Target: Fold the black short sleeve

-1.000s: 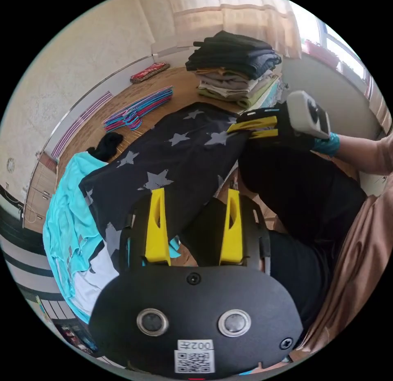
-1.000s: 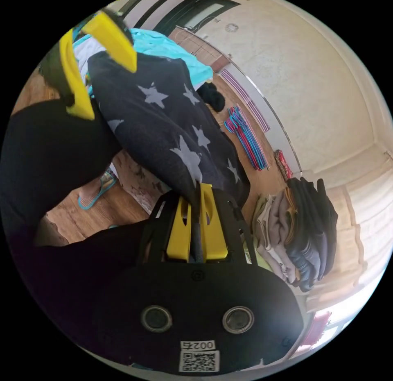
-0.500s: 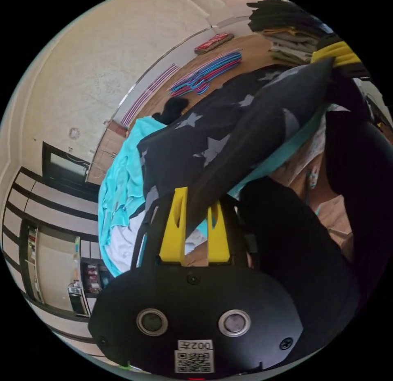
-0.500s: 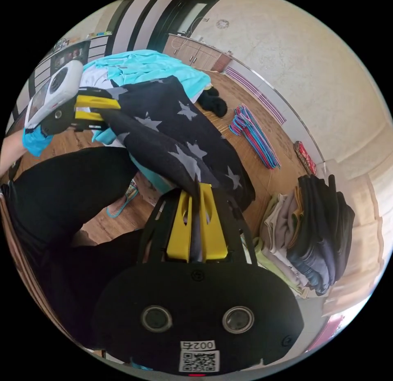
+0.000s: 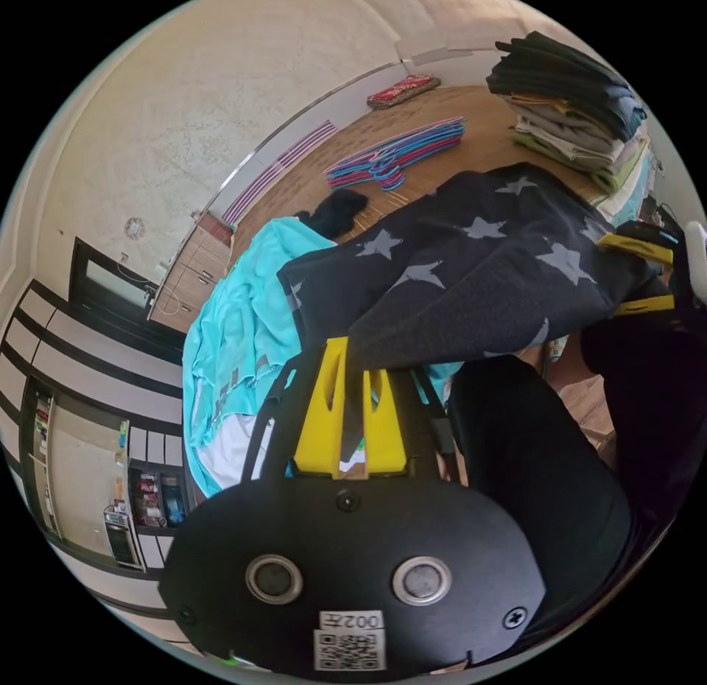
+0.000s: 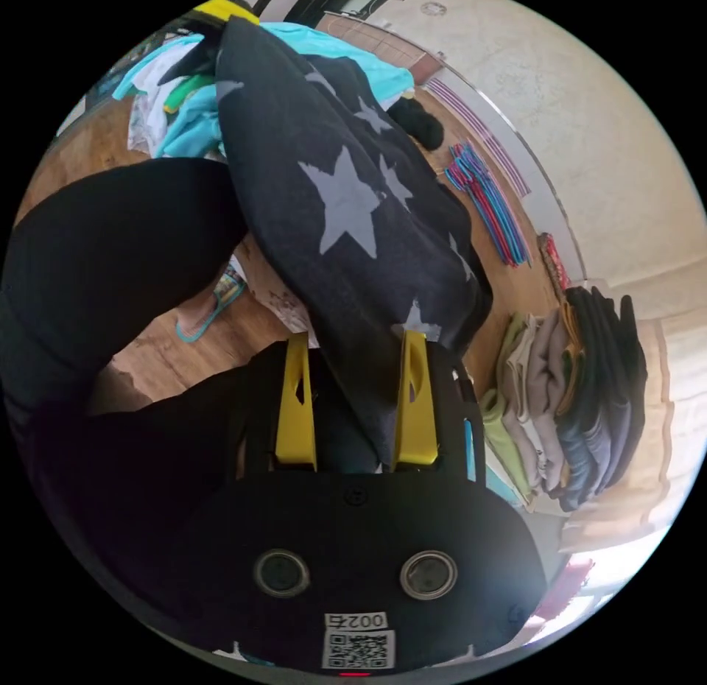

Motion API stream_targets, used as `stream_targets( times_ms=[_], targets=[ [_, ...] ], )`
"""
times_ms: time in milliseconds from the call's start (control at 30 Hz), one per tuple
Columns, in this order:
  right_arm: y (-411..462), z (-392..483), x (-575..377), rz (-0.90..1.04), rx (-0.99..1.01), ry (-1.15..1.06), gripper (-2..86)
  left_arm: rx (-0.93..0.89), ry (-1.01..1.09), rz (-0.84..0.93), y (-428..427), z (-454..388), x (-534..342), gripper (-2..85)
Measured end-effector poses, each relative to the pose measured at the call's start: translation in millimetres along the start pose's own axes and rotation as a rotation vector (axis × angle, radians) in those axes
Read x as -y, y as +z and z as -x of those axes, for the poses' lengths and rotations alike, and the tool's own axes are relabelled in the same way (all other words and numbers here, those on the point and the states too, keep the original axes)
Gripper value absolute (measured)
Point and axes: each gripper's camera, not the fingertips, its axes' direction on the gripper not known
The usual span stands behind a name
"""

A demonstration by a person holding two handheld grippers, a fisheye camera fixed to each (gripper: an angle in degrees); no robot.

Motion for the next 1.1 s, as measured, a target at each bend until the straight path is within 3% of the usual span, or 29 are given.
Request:
stream_targets(
  times_ms=[333,500,733,1100],
  targets=[
    [-15,-51,-30,-0.061,-0.075,0.205,5.4,0.158,-0.002,0.114,19,-6,-21,6.7],
    [-40,-79,-43,-0.094,-0.018,0.184,1.7,0.101,-0.012,0.053,-7,15,-17,0.0],
    [-106,-164,-43,-0.238,0.169,0.154,-0.3,0.007,-0.077,-0.114,-57,99,34,-0.9],
    [-233,-194,-33,-0.507,0.429,0.035,-0.5,-0.225,-0.404,-0.337,-121,253,107,-1.0]
  ],
)
